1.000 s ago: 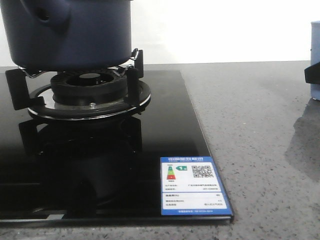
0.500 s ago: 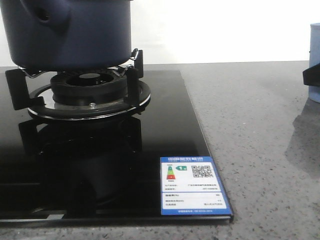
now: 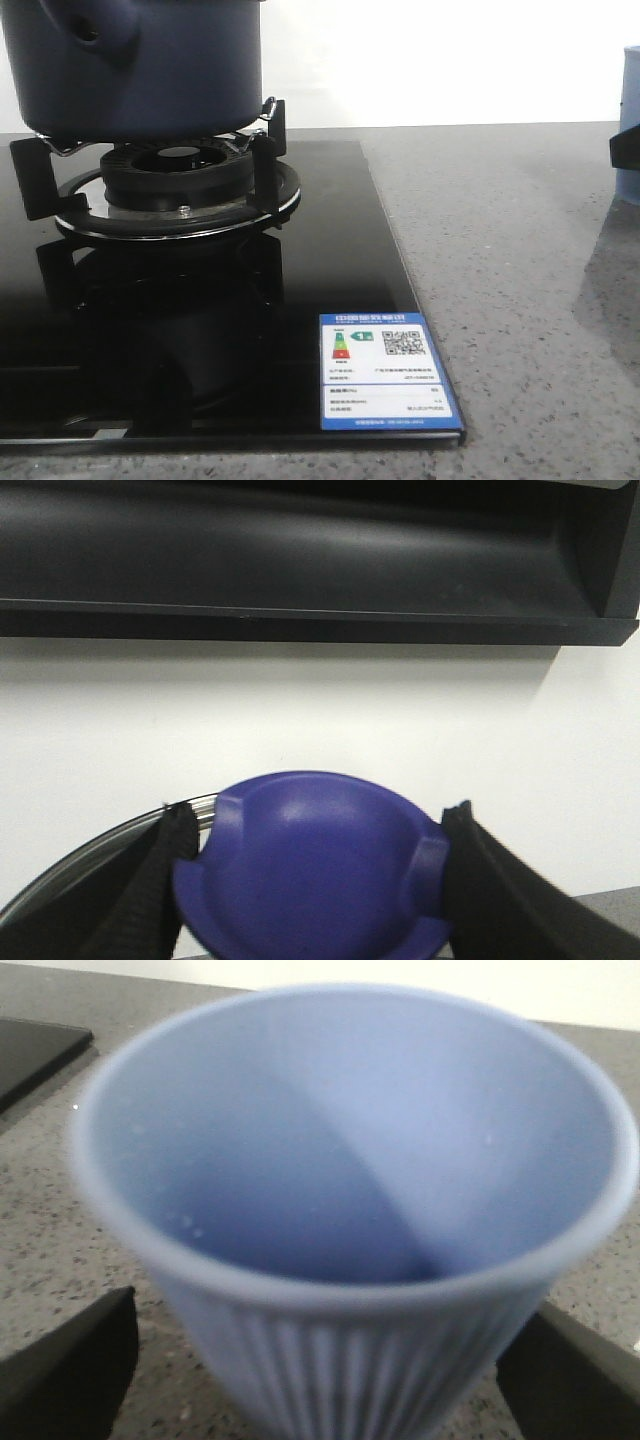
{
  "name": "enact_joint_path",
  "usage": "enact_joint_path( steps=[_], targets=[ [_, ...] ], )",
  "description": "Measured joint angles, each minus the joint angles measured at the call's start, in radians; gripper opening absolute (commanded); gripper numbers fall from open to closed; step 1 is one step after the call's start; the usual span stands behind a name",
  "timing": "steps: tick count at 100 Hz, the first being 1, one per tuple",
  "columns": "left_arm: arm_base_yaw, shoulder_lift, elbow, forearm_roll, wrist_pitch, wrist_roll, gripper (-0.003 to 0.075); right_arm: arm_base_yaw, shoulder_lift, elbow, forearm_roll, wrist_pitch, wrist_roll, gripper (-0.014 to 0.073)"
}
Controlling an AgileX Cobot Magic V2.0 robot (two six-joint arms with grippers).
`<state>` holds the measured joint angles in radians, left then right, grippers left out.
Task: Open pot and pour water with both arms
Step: 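Bring the cup back and set it on the counter with the right gripper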
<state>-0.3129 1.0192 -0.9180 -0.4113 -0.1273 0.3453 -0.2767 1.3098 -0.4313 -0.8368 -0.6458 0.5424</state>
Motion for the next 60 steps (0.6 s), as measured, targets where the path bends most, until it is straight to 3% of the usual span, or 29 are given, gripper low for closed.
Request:
enact_joint_path(
  steps=[31, 60],
  targets=[
    [-0.088, 0.011, 0.0, 0.0, -0.011, 0.0, 0.0372, 0.0, -0.299, 0.131, -0.059, 0.192, 0.176, 0.065],
    [-0.171, 0.104, 0.0, 0.0, -0.031, 0.0, 0.0372, 0.0, -0.64, 0.223, -0.135, 0.212, 0.386, 0.065]
  ],
)
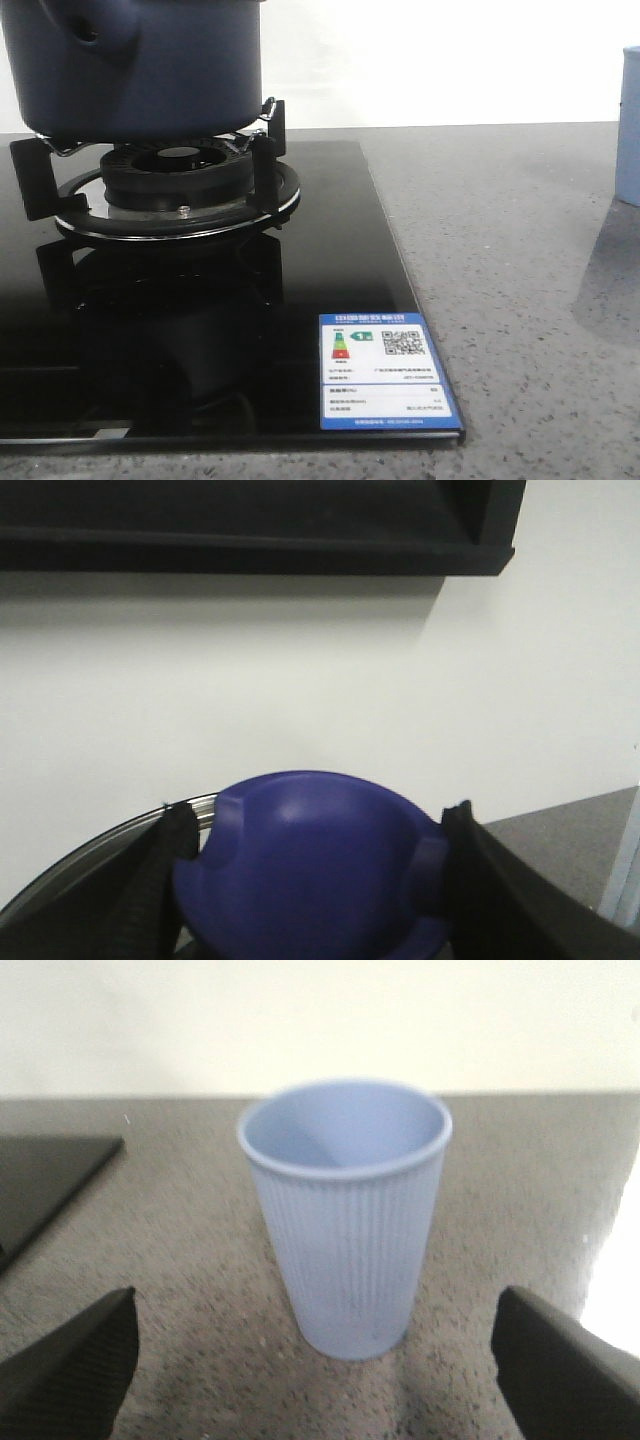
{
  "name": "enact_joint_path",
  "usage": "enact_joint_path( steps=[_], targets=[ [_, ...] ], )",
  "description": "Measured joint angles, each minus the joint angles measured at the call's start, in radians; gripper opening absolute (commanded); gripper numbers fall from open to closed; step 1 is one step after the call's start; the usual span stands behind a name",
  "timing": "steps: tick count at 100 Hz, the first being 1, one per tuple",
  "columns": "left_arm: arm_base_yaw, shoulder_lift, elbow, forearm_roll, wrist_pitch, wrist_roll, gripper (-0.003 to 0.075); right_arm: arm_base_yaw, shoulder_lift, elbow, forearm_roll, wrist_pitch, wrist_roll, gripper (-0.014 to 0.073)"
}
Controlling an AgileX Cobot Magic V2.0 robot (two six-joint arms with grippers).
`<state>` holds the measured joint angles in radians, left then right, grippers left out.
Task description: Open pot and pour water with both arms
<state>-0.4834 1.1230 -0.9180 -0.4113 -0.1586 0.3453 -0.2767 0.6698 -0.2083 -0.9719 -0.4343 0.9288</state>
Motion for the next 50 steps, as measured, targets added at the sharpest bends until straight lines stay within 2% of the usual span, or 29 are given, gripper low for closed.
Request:
enact_joint_path(
  steps=[22, 50],
  targets=[
    [-0.019, 0.079, 0.0, 0.0, -0.006, 0.0, 0.0372, 0.007, -0.117, 0.002, -0.126, 0.0, 0.151, 0.065],
    [-0.033, 0.16, 0.0, 0.0, -0.014, 0.0, 0.0372, 0.02, -0.124, 0.006, -0.163, 0.0, 0.176, 0.065]
  ],
)
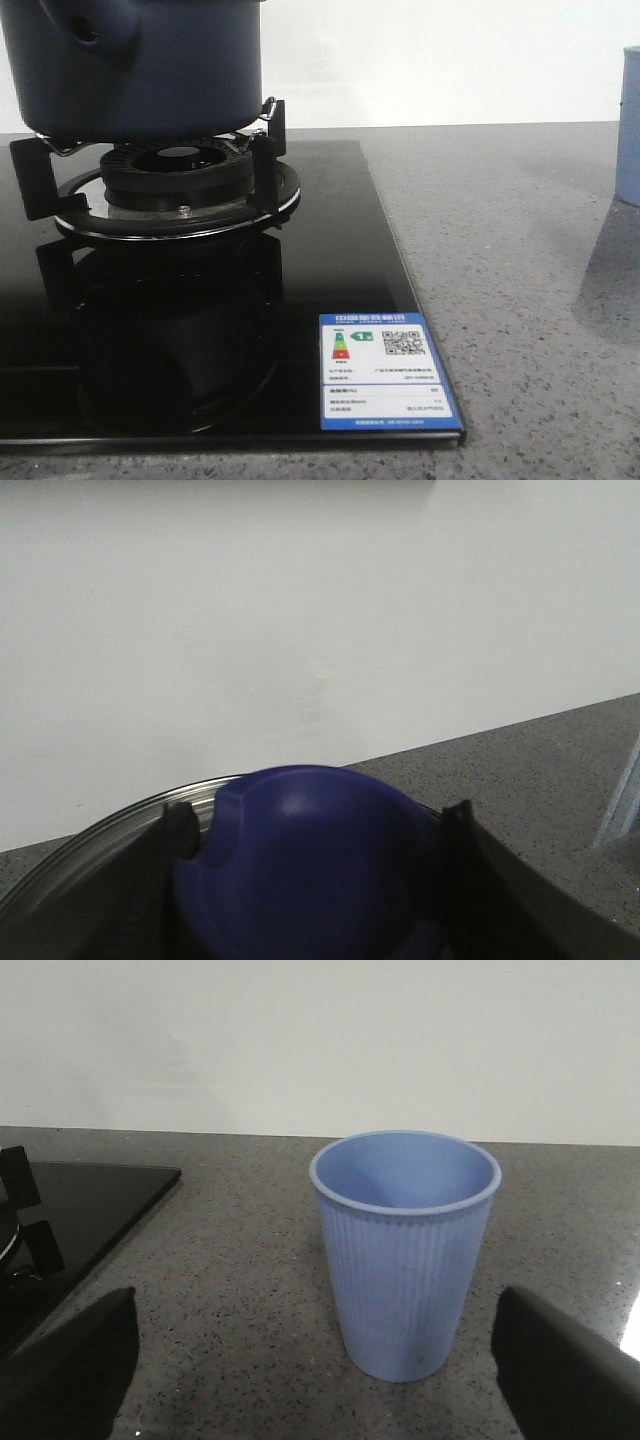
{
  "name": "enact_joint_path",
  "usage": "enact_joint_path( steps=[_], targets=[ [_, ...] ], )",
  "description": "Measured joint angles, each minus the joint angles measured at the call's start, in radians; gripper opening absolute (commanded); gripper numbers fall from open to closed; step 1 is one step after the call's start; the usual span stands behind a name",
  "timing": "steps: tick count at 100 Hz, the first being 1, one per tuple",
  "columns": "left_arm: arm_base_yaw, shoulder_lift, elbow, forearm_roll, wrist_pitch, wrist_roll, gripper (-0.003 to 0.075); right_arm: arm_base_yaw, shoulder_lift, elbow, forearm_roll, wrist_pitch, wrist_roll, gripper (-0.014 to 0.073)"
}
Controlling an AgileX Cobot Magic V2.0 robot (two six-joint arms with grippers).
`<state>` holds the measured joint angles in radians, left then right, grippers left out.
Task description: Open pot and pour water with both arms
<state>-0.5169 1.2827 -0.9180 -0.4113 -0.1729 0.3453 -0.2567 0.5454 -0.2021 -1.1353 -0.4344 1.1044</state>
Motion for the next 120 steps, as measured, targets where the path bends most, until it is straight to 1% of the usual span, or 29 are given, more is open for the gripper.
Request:
enact_joint_path(
  steps=[47, 52, 59, 61, 69, 85, 95, 111, 116, 120],
  targets=[
    [-0.013, 0.031, 0.0, 0.0, -0.015, -0.002, 0.0375, 0.0, 0.0, 0.0, -0.008, 0.0, 0.003, 0.065],
    [-0.013, 0.031, 0.0, 0.0, -0.015, -0.002, 0.04, 0.0, 0.0, 0.0, -0.008, 0.0, 0.003, 0.065],
    [-0.013, 0.031, 0.0, 0.0, -0.015, -0.002, 0.0479, 0.0, 0.0, 0.0, -0.008, 0.0, 0.005, 0.065],
    [-0.013, 0.031, 0.0, 0.0, -0.015, -0.002, 0.0513, 0.0, 0.0, 0.0, -0.008, 0.0, 0.005, 0.065],
    [-0.013, 0.031, -0.002, 0.0, -0.017, -0.002, 0.0566, 0.0, 0.0, 0.0, -0.008, 0.0, 0.005, 0.065],
    [-0.013, 0.009, -0.002, 0.0, -0.021, -0.002, 0.0559, 0.005, 0.0, 0.0, -0.008, -0.017, 0.005, 0.065],
    [-0.003, -0.042, -0.002, 0.0, -0.002, -0.002, 0.0558, 0.041, 0.0, 0.0, -0.011, -0.027, 0.005, 0.065],
    [0.07, -0.157, -0.002, 0.002, 0.08, -0.002, 0.0558, 0.13, 0.0, -0.015, -0.068, -0.035, 0.005, 0.0647],
    [0.099, -0.191, -0.002, 0.002, 0.12, -0.002, 0.0554, 0.154, 0.0, -0.037, -0.081, -0.035, 0.007, 0.0623],
    [0.125, -0.219, -0.002, 0.003, 0.145, -0.002, 0.0536, 0.172, 0.0, -0.06, -0.086, -0.035, 0.018, 0.0586]
  ],
)
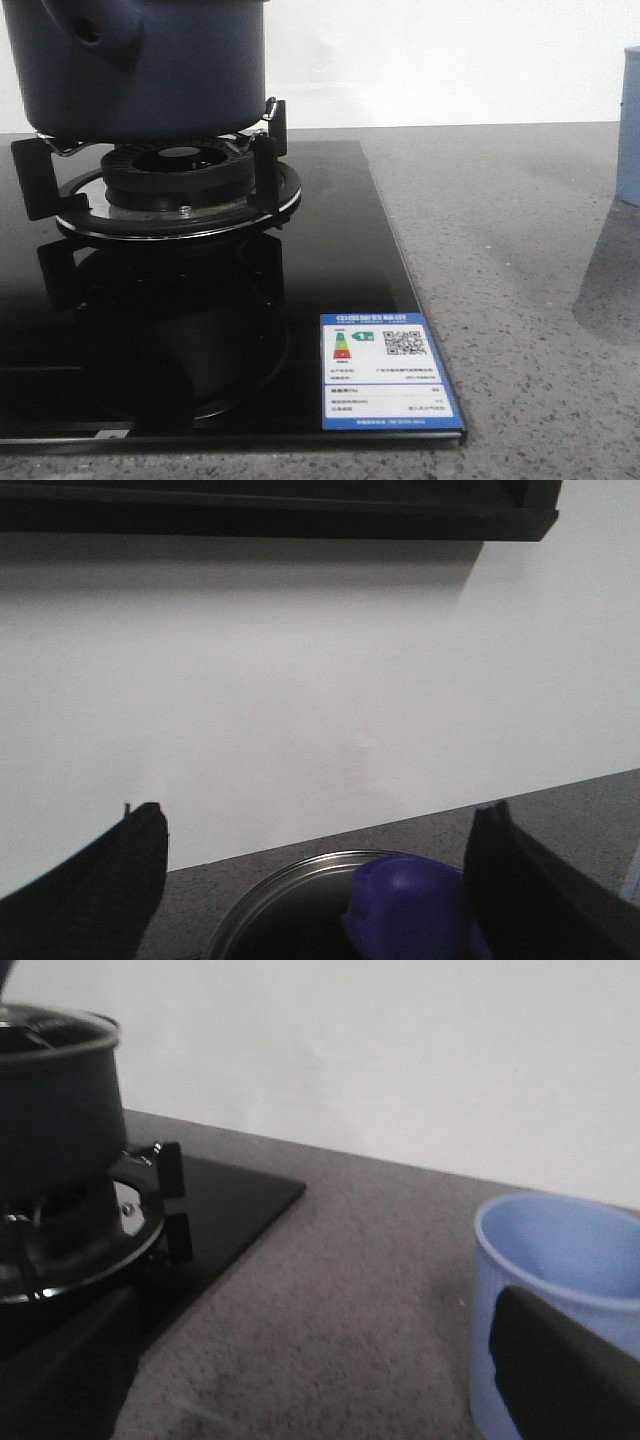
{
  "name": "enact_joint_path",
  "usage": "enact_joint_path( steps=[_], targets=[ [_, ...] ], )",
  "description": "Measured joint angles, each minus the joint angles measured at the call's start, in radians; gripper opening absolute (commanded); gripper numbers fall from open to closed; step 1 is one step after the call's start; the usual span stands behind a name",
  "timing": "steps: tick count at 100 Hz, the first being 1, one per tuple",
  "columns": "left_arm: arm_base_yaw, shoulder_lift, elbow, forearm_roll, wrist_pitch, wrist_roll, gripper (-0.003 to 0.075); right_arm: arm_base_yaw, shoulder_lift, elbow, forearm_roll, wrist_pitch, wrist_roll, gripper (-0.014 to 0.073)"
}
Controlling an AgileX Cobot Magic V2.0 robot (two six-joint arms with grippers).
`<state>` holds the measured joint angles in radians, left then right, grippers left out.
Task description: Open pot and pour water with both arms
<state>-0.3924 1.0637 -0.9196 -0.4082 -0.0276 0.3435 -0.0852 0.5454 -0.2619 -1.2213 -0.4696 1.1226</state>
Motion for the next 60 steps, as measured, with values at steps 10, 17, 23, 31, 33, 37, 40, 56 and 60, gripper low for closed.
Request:
enact_joint_path(
  steps=[10, 17, 23, 31, 33, 37, 40, 56, 60],
  targets=[
    [0.053, -0.057, 0.0, 0.0, 0.072, 0.0, 0.0428, 0.026, 0.0, -0.063, -0.004, 0.0, 0.018, 0.0429],
    [0.083, -0.093, 0.0, 0.002, 0.104, 0.0, 0.0309, 0.033, 0.0, -0.107, -0.006, 0.0, 0.029, 0.0279],
    [0.1, -0.124, 0.006, 0.002, 0.119, 0.0, 0.0188, 0.037, 0.0, -0.138, -0.006, 0.0, 0.035, 0.0145],
    [0.112, -0.163, 0.027, 0.004, 0.125, 0.0, 0.0043, 0.038, 0.0, -0.173, -0.006, -0.009, 0.037, -0.0022],
    [0.112, -0.174, 0.034, 0.004, 0.126, 0.0, 0.0006, 0.038, 0.0, -0.179, -0.006, -0.015, 0.037, -0.0061],
    [0.112, -0.196, 0.048, 0.009, 0.126, 0.0, -0.0013, 0.038, 0.0, -0.184, -0.006, -0.027, 0.042, -0.0063],
    [0.112, -0.212, 0.065, 0.012, 0.129, 0.0, -0.0016, 0.038, 0.0, -0.185, -0.006, -0.034, 0.047, -0.0062],
    [0.112, -0.335, 0.197, 0.026, 0.109, 0.002, -0.0016, 0.038, -0.002, -0.186, -0.012, -0.051, 0.094, -0.0062],
    [0.112, -0.379, 0.24, 0.026, 0.091, 0.002, -0.0016, 0.038, -0.008, -0.186, -0.017, -0.054, 0.099, -0.0062]
  ],
)
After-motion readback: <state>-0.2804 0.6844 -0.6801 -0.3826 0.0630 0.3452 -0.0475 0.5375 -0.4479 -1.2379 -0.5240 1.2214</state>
